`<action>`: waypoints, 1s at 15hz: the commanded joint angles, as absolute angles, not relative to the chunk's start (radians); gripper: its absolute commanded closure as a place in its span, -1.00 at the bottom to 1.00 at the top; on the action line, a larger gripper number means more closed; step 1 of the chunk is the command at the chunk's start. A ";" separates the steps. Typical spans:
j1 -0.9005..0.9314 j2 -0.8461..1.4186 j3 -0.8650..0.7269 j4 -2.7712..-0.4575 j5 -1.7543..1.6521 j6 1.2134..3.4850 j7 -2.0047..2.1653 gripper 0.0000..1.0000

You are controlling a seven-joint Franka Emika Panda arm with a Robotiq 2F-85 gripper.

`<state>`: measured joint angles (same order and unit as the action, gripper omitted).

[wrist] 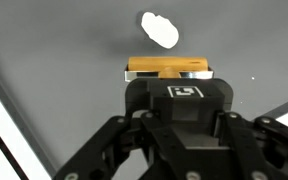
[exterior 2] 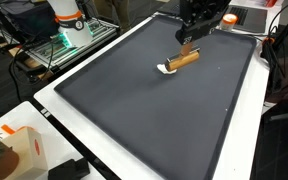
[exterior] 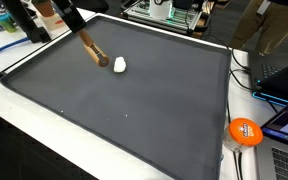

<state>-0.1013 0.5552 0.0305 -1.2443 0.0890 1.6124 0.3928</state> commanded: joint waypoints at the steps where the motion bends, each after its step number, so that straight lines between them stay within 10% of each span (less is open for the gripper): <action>1: -0.082 0.387 -0.014 -1.482 0.152 1.731 0.412 0.56; 15: 0.041 -0.113 0.004 -2.152 -0.058 2.171 0.557 0.56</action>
